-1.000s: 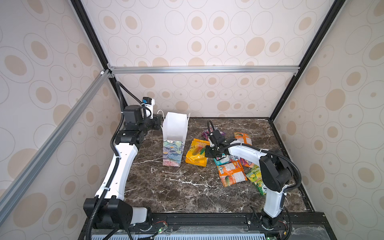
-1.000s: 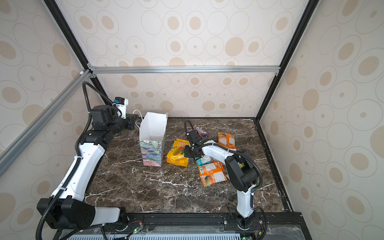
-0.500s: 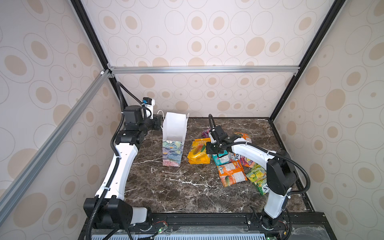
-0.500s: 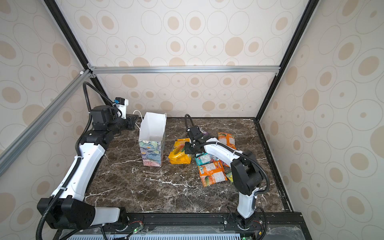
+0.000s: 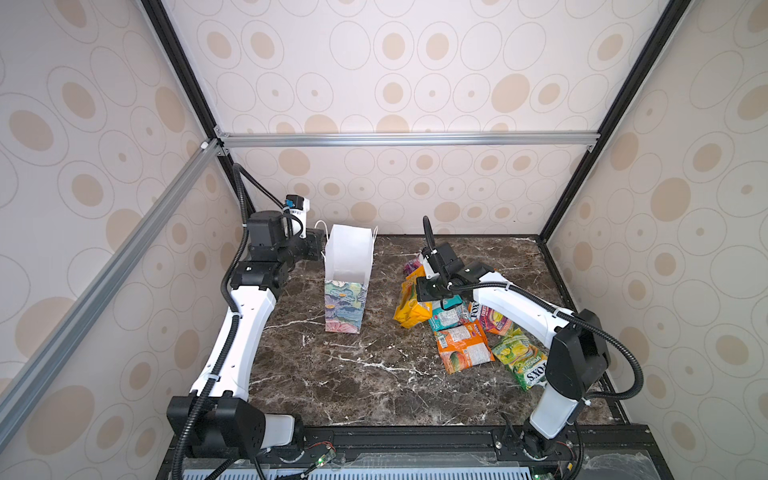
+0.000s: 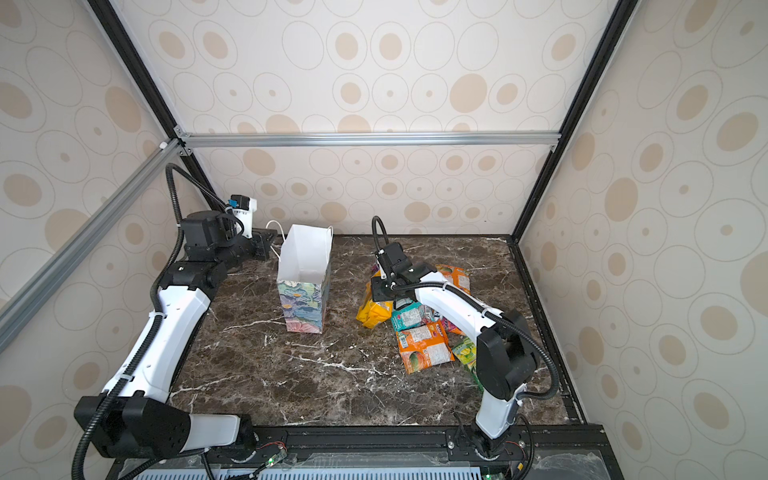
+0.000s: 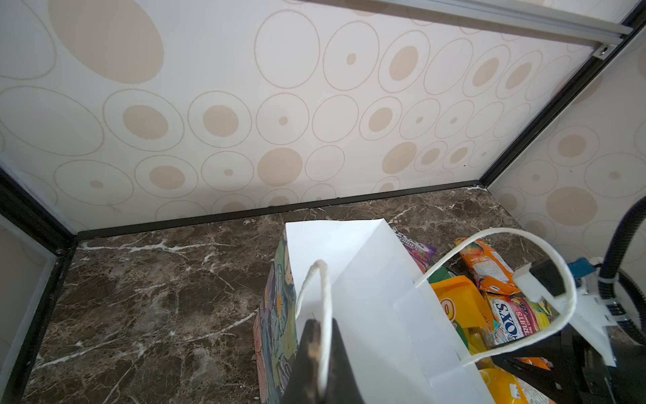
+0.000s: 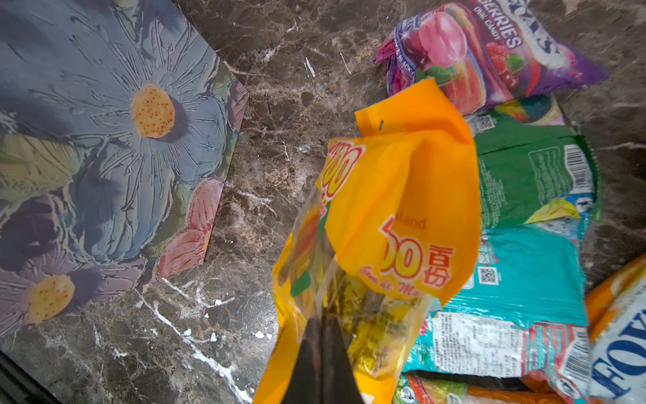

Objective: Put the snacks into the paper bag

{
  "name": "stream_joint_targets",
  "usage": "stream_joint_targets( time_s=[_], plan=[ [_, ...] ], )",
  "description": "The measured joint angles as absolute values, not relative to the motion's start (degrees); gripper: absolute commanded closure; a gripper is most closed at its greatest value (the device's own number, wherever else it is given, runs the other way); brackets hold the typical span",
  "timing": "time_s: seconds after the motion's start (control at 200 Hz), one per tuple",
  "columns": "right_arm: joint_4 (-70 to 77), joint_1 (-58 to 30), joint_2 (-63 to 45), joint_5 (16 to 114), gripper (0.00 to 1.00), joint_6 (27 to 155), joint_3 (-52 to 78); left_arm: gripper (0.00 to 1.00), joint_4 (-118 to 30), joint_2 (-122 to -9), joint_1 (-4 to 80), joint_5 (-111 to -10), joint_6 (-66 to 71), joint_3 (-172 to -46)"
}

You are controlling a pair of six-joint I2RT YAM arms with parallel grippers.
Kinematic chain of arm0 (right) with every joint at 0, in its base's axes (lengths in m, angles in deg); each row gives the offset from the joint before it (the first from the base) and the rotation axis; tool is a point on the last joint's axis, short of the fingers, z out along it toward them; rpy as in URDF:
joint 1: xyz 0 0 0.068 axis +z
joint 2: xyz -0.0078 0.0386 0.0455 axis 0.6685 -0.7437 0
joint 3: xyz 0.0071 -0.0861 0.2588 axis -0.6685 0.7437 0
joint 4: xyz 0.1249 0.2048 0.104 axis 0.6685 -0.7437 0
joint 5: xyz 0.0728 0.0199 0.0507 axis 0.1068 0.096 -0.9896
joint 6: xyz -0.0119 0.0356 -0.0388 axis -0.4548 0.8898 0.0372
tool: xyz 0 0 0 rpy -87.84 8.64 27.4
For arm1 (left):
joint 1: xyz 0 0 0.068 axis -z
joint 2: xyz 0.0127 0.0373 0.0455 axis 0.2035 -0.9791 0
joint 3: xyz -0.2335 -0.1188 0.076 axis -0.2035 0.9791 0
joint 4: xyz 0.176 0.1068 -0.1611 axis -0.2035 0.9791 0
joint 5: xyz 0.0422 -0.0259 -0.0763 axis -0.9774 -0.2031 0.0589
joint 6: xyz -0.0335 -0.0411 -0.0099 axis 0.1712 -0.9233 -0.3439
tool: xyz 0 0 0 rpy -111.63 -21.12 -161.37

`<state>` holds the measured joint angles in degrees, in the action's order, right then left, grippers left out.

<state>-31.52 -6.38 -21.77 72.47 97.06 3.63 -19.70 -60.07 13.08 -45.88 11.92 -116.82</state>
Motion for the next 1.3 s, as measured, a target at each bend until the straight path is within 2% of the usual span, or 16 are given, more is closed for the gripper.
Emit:
stream_joint_targets(
  time_s=[0.77,1.301],
  plan=[
    [-40.2,-6.4,-21.7,76.1,1.00,89.9,-13.8,1.00,-19.7,-60.1,13.1,-45.7,11.9,-116.8],
    [-43.3,-6.4,-24.4,76.3,1.00,85.7,-35.7,1.00,-19.7,-60.1,13.1,-45.4,11.9,-116.8]
  ],
)
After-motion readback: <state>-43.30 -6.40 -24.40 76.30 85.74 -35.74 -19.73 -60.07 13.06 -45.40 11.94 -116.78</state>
